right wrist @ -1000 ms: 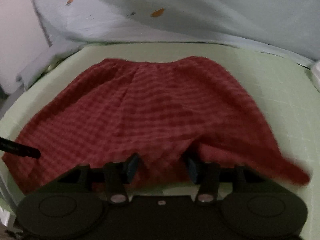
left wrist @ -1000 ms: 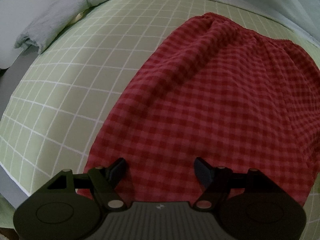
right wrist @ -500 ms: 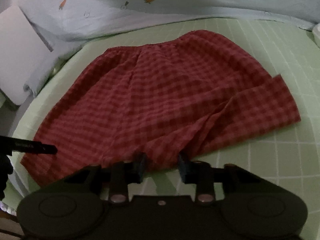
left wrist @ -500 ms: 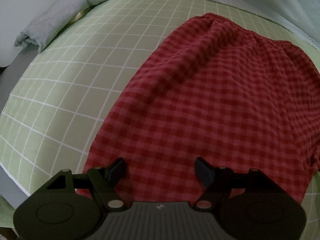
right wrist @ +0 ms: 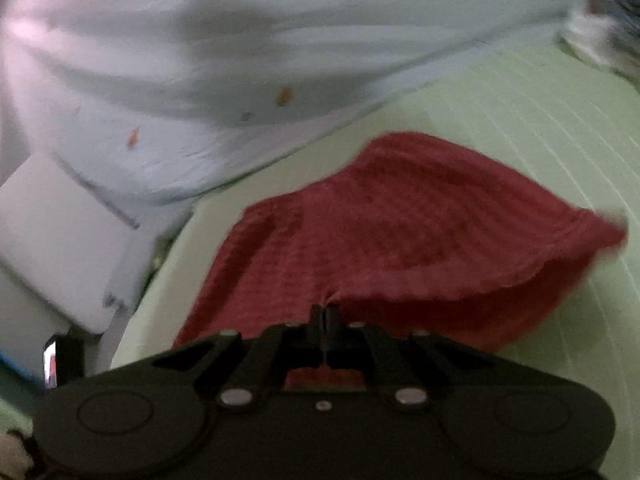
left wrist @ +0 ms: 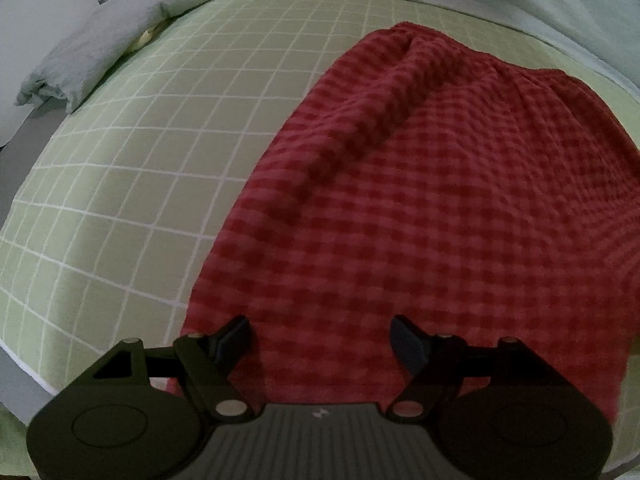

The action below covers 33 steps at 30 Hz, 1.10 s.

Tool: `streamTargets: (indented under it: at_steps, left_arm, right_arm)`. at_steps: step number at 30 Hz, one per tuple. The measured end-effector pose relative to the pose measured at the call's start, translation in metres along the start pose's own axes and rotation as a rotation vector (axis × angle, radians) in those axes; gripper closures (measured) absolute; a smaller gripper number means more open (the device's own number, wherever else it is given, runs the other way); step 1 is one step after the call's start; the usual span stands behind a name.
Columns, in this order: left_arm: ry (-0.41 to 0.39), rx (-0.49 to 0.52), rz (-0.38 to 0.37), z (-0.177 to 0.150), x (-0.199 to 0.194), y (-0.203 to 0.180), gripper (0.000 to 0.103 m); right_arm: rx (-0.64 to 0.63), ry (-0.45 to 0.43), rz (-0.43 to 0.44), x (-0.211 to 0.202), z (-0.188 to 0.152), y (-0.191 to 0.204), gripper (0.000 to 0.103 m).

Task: Fold clothes

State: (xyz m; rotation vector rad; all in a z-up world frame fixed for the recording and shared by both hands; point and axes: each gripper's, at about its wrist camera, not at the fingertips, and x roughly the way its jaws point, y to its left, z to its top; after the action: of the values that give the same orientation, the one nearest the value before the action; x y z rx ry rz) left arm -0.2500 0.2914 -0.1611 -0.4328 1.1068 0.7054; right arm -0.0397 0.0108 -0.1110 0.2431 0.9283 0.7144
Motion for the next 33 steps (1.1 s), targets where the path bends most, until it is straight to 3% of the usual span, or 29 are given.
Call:
streamTargets:
  at_steps: [2,6,10,13,15,16,17,20,23,27,30,31,32,33]
  left_arm:
    - [-0.003,0.012,-0.003,-0.001,-0.001,0.001,0.025]
    - [-0.009,0.034,-0.012,-0.006,-0.002,0.005,0.025]
    - [-0.011,0.037,-0.021,-0.007,-0.003,0.008,0.024]
    - [-0.014,0.049,-0.023,-0.009,-0.004,0.008,0.024]
    - [-0.016,0.053,-0.027,-0.01,-0.004,0.009,0.024]
    - [-0.017,0.056,-0.029,-0.01,-0.004,0.01,0.024]
    - [-0.017,0.059,-0.03,-0.011,-0.004,0.01,0.024]
    - [-0.02,0.059,-0.031,-0.015,-0.005,0.014,0.024]
    - [-0.019,0.051,-0.03,-0.016,-0.005,0.018,0.024]
    - [-0.017,0.039,-0.019,-0.018,-0.006,0.023,0.022]
    - [-0.013,0.016,-0.008,-0.02,-0.006,0.03,0.021]
    - [-0.011,0.006,-0.005,-0.02,-0.006,0.032,0.021]
    - [-0.01,-0.002,0.0,-0.021,-0.006,0.034,0.021]
    - [-0.007,-0.013,0.006,-0.021,-0.007,0.037,0.021]
  right_arm:
    - [0.02,0.035,-0.075,0.007,-0.009,-0.005,0.101]
    - [0.053,0.073,-0.119,0.009,-0.022,-0.002,0.094]
    - [0.03,0.09,-0.103,0.015,-0.03,0.004,0.067]
    - [0.003,0.106,-0.077,0.022,-0.036,0.009,0.063]
    - [-0.014,0.117,-0.058,0.026,-0.04,0.013,0.078]
    - [-0.022,0.126,-0.04,0.027,-0.04,0.016,0.099]
    - [-0.029,0.131,-0.022,0.028,-0.041,0.019,0.102]
    - [-0.031,0.137,0.023,0.021,-0.045,0.028,0.102]
    - [0.003,0.2,-0.016,0.025,-0.052,0.023,0.102]
    - [0.05,0.22,-0.045,0.024,-0.052,0.016,0.1]
    - [0.038,0.201,-0.073,0.014,-0.046,0.017,0.081]
    - [0.034,0.191,-0.084,0.011,-0.043,0.017,0.065]
    - [0.032,0.174,-0.095,0.007,-0.041,0.015,0.057]
    - [0.031,0.157,-0.109,0.002,-0.037,0.014,0.057]
